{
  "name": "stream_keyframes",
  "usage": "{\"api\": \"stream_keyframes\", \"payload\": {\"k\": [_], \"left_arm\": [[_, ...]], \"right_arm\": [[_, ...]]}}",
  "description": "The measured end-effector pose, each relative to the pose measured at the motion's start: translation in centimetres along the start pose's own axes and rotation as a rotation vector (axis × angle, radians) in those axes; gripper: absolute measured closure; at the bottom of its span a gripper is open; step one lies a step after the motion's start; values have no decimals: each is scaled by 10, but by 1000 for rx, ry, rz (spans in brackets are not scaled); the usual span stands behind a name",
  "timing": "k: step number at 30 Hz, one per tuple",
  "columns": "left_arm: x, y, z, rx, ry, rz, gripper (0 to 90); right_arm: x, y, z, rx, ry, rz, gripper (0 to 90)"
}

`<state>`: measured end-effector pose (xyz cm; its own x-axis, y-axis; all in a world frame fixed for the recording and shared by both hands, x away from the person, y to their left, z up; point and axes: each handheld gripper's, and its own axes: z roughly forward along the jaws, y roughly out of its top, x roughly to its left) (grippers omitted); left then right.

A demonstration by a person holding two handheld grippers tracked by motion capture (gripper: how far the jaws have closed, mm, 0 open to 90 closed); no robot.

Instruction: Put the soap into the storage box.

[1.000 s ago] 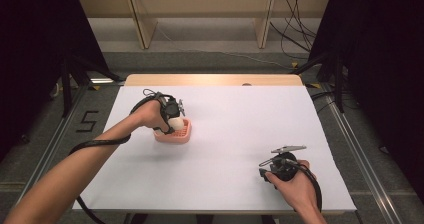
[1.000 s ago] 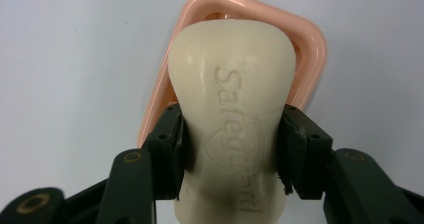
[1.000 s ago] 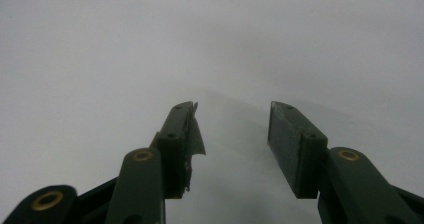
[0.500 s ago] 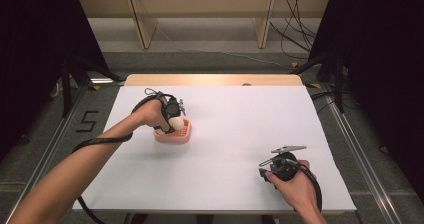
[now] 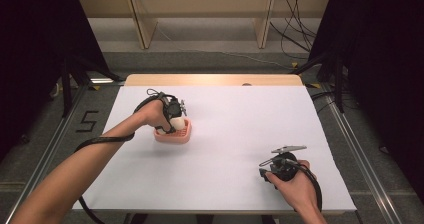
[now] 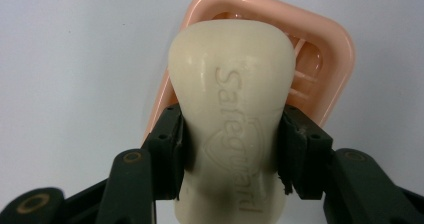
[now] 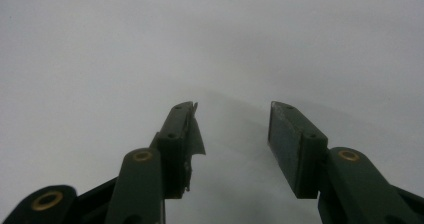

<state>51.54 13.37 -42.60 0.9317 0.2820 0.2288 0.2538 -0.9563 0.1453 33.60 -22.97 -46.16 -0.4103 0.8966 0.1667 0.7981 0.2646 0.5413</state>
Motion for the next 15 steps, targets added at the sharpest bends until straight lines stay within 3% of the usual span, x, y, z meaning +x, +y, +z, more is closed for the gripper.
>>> {"api": "stream_keyframes", "payload": {"k": [15], "left_arm": [[0,1,7,16,-3,12,494]], "right_arm": [[-1,0,1,-6,-15,-16,541]]}}
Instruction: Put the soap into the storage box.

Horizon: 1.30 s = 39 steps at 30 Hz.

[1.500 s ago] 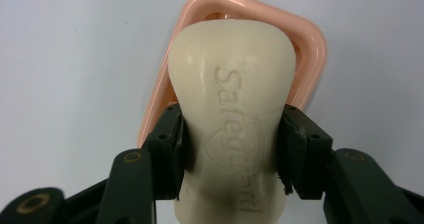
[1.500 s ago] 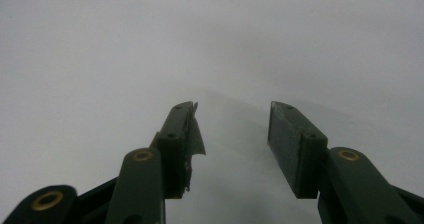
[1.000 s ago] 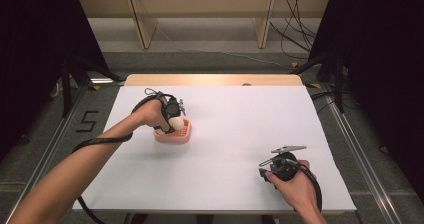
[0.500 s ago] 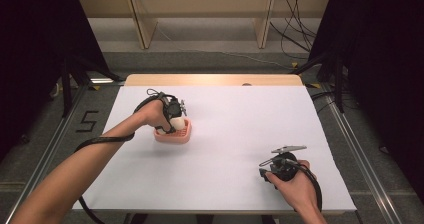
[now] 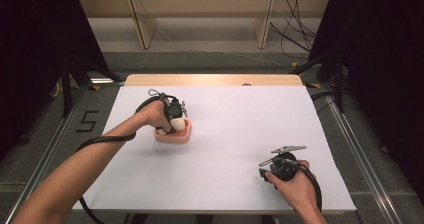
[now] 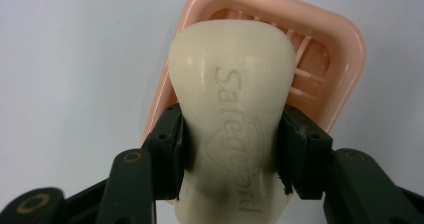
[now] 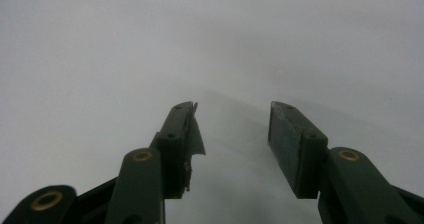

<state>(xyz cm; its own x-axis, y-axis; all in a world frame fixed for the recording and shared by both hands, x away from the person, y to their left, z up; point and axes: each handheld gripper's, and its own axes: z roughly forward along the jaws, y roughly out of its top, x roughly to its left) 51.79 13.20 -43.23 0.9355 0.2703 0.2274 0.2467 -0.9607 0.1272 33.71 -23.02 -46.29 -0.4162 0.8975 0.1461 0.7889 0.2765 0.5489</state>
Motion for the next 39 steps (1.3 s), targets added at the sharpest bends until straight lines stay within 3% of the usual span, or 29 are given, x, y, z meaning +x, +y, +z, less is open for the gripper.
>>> {"api": "stream_keyframes", "payload": {"k": [2,3,6,7,10,18,22,26,39], "left_arm": [[0,0,0,2,-2,0,493],[0,0,1,0,-3,-3,494],[0,1,1,1,-2,3,493],[0,2,1,2,-2,4,494],[1,2,3,7,-8,8,493],[4,2,5,12,-16,6,493],[4,2,6,9,-21,8,493],[4,5,6,11,-26,13,491],[4,6,7,23,-37,12,487]], "right_arm": [[1,0,-1,13,8,25,540],[0,0,-1,0,14,0,541],[0,0,0,8,11,17,540],[0,0,0,-1,-7,-3,540],[1,0,0,3,3,18,540],[0,0,-1,10,15,13,540],[0,0,0,9,-8,13,540],[1,0,0,8,15,19,540],[0,0,0,10,-10,13,539]]}}
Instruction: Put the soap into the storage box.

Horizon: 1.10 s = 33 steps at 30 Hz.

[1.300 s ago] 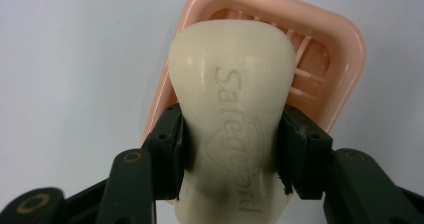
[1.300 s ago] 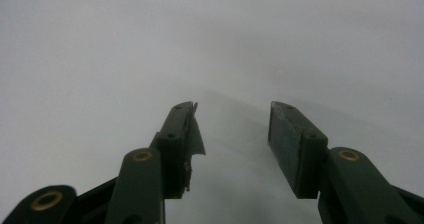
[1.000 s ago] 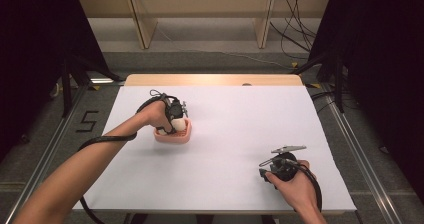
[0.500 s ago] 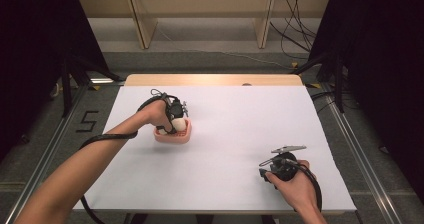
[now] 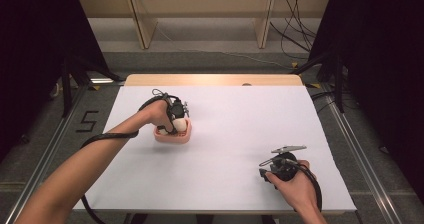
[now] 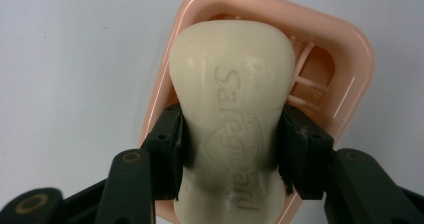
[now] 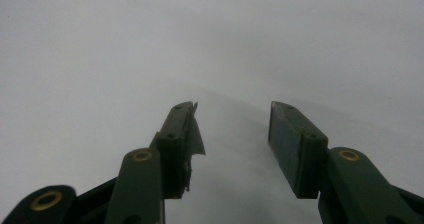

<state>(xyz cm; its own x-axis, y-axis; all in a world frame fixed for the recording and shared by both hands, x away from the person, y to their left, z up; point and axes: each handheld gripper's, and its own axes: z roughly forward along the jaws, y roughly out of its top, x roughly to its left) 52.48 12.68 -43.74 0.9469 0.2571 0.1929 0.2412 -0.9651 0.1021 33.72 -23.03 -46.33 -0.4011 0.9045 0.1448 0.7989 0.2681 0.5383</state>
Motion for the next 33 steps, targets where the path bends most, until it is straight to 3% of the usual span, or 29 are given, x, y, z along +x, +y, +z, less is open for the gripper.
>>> {"api": "stream_keyframes", "payload": {"k": [9,18,22,30,33], "left_arm": [[1,0,-9,-14,-19,-1,445],[-3,-2,-23,-44,-9,9,426],[-6,-5,-33,-84,-1,-5,422],[-15,-22,-49,-140,12,-79,402],[-21,-30,-54,-179,20,-128,395]], "right_arm": [[0,0,0,1,7,2,539],[0,0,0,0,6,3,540],[2,0,-1,-4,22,4,539],[2,0,-1,3,12,8,539],[2,1,-1,10,9,14,539]]}}
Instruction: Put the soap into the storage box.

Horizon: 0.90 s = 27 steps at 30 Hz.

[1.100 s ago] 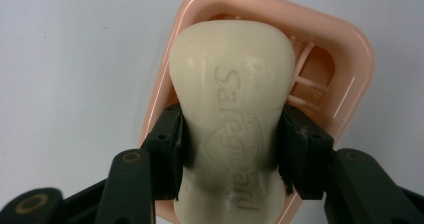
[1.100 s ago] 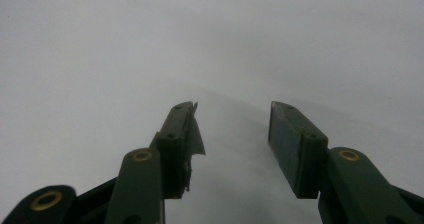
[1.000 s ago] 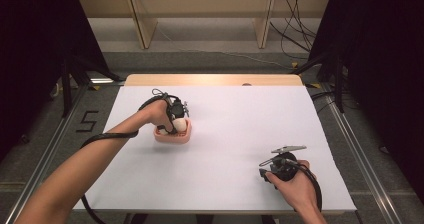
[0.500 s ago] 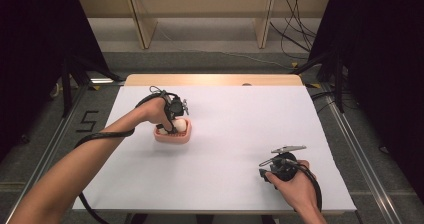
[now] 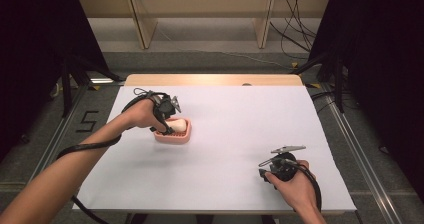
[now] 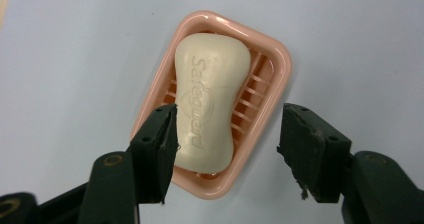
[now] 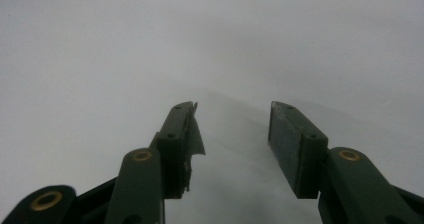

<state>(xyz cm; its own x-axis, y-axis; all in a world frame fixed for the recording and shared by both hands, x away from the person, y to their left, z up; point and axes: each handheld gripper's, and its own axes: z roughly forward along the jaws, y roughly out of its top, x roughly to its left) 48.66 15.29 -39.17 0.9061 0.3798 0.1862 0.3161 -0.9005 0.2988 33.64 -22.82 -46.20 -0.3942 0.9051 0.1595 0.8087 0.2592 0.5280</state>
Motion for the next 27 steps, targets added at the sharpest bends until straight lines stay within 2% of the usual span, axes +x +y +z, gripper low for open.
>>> {"api": "stream_keyframes", "payload": {"k": [2,3,5,6,9,10,11,12,13,14,15,16,17,18,19,20,21,23,24,25,26,27], "left_arm": [[-5,-7,-3,-31,12,-36,392],[-5,-7,-3,-31,12,-36,392],[-9,-13,-5,-52,23,-65,389],[-14,-19,-8,-76,29,-107,386],[-18,-25,-11,-94,42,-118,386],[-24,-33,-15,-120,49,-153,384],[-24,-33,-15,-120,49,-153,383],[-31,-41,-17,-148,42,-191,378],[-31,-41,-17,-148,42,-191,374],[-39,-51,-18,-182,32,-232,374],[-39,-51,-18,-182,32,-232,372],[-47,-62,-19,-205,27,-253,371],[-47,-62,-19,-205,27,-253,370],[-52,-68,-19,-216,24,-272,370],[-55,-73,-18,-231,28,-280,370],[-64,-84,-16,-267,55,-298,367],[-69,-89,-14,-274,51,-321,364],[-73,-95,-12,-276,59,-322,358],[-82,-106,-8,-273,62,-344,358],[-82,-106,-8,-273,62,-344,355],[-91,-116,-3,-284,59,-377,350],[-91,-116,-3,-284,59,-377,352]], "right_arm": [[0,0,0,0,-4,-2,539],[0,0,0,0,-4,-2,539],[-1,0,1,-7,-7,-19,539],[1,0,0,-4,21,-5,539],[1,0,0,-5,20,-4,539],[1,0,0,-6,19,-3,539],[1,0,0,-6,19,-3,539],[1,0,0,-6,20,-3,539],[1,0,0,-6,20,-3,539],[2,0,0,-6,34,12,539],[2,0,0,-6,34,12,539],[1,-1,1,-11,33,-2,539],[1,-1,1,-11,33,-2,539],[0,-1,1,-15,23,-20,539],[1,-1,1,-14,17,-18,539],[2,0,2,-17,23,-14,539],[3,0,1,-2,-44,-21,539],[3,0,1,-4,-45,-24,539],[4,0,0,-5,-33,-23,539],[4,0,0,-5,-33,-23,539],[6,0,0,-15,-33,-7,537],[6,0,0,-15,-33,-7,537]]}}
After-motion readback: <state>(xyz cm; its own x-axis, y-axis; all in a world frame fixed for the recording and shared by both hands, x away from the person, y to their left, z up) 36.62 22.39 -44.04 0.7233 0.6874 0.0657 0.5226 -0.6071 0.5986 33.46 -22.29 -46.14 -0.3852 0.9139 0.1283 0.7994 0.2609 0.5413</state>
